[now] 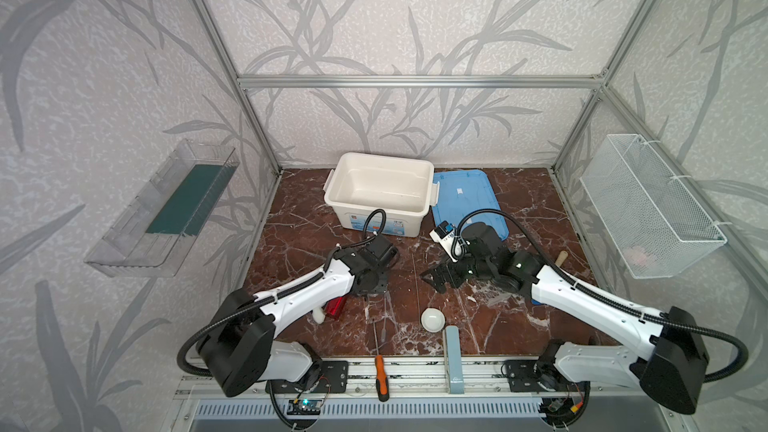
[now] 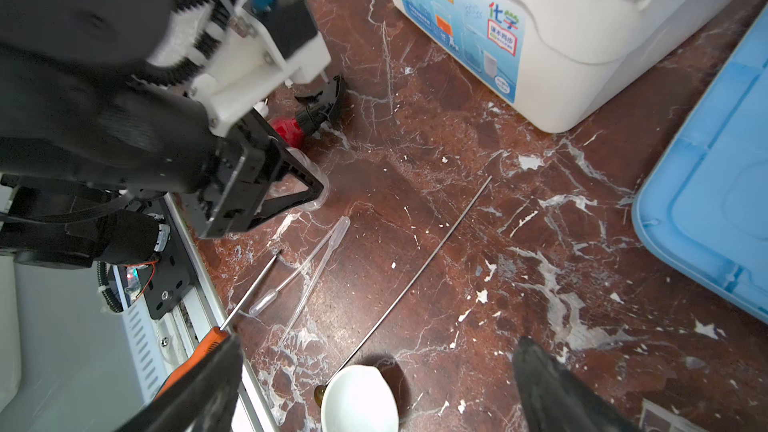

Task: Organize the chemistry lab equipment
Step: 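Lift the beaker toward the bin with the left gripper while the right reaches over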

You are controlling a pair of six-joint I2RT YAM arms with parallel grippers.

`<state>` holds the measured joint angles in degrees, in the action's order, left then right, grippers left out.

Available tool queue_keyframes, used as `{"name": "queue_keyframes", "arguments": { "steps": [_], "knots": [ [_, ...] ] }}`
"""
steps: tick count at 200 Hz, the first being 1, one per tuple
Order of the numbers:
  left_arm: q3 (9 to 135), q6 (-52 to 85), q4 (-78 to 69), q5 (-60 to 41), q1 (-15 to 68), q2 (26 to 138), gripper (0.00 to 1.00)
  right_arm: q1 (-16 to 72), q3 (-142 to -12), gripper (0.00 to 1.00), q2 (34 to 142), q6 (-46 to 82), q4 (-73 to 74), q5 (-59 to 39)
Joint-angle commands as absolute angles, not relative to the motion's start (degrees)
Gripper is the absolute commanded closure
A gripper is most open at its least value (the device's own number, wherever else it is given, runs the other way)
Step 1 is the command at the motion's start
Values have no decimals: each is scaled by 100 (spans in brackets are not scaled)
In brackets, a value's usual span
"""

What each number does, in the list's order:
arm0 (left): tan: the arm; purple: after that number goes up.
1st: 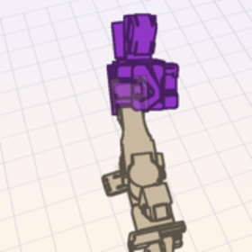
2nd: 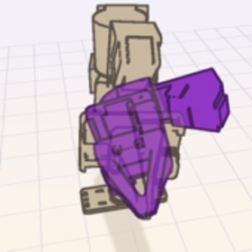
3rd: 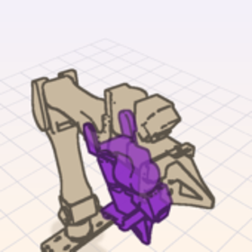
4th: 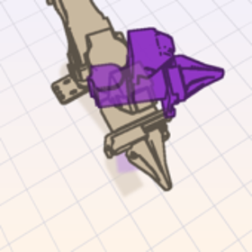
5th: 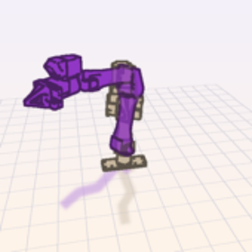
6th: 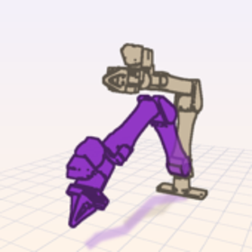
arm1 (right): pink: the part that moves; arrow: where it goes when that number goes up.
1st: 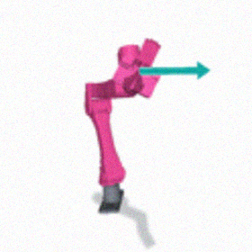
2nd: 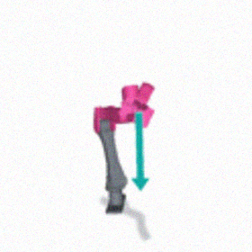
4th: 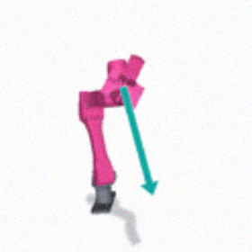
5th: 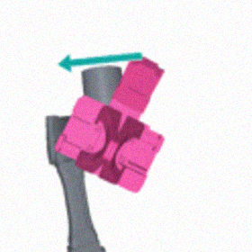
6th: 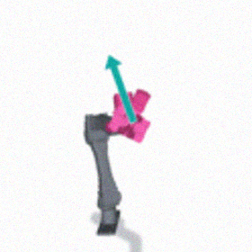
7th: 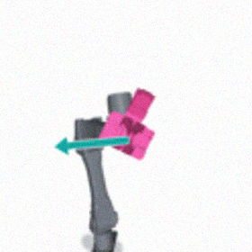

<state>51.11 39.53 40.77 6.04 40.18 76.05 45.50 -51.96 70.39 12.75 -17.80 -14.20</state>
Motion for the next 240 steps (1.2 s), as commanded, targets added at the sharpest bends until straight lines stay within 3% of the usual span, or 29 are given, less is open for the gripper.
{"name": "queue_keyframes", "arguments": {
  "steps": [1, 80, 108, 152, 183, 240],
  "knots": [
    [5924, 3551, 4464, 939, 3951, 7084, 73, 4588, -5540, 1, 6845, 1450, -1551, -1107],
    [9284, 2347, 4825, 305, 2133, 8652, 76, 4570, -6627, 1, 7506, 1666, -1265, -610],
    [9867, 2290, 4207, -711, 1340, 9765, 77, 4544, -6910, 1, 7829, 1735, -1178, -697],
    [10802, 2128, 4354, 28, 1239, 10973, 77, 4500, -7370, 1, 8373, 1783, -1385, -599],
    [10856, 2056, 4806, 230, 1257, 11113, 78, 4495, -7794, 1, 8851, 1849, -1478, -852],
    [9667, 2350, 4860, 417, 1274, 10328, 80, 4499, -7708, 1, 8988, 2034, -1238, -953]
  ]
}}
